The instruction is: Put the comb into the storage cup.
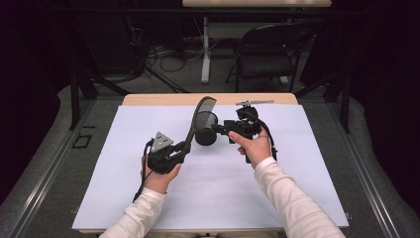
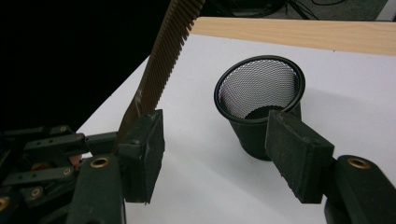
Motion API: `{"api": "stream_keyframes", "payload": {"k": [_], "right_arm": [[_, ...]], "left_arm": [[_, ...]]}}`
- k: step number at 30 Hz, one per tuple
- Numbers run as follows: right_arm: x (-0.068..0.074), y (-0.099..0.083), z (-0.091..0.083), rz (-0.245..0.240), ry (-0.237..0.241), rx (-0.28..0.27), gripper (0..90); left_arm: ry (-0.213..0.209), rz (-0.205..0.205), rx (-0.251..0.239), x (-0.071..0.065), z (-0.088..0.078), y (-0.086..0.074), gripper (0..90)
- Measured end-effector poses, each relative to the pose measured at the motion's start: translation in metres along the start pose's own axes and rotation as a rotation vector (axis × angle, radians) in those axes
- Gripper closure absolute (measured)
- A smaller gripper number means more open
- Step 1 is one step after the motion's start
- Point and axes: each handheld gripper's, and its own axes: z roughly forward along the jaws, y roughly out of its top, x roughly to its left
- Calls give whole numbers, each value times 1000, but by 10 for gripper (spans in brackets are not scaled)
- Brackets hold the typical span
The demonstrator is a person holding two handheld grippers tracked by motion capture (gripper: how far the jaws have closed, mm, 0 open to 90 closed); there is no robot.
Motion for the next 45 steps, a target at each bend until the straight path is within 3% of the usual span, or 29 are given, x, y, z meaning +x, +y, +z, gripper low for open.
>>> {"api": "stream_keyframes", "payload": {"k": [13, 17, 28, 45], "right_arm": [[1, 8, 1, 62, 52, -19, 461], [-2, 10, 2, 94, 88, -24, 529], [-8, 11, 5, 167, 157, -21, 582], [-9, 11, 10, 206, 179, -22, 665]], "left_arm": [[-2, 13, 12, -3, 4, -4, 724], [-13, 22, 18, -5, 5, -5, 725], [-20, 26, 7, -8, 4, -6, 725], [-39, 44, 14, -15, 4, -8, 725]]}}
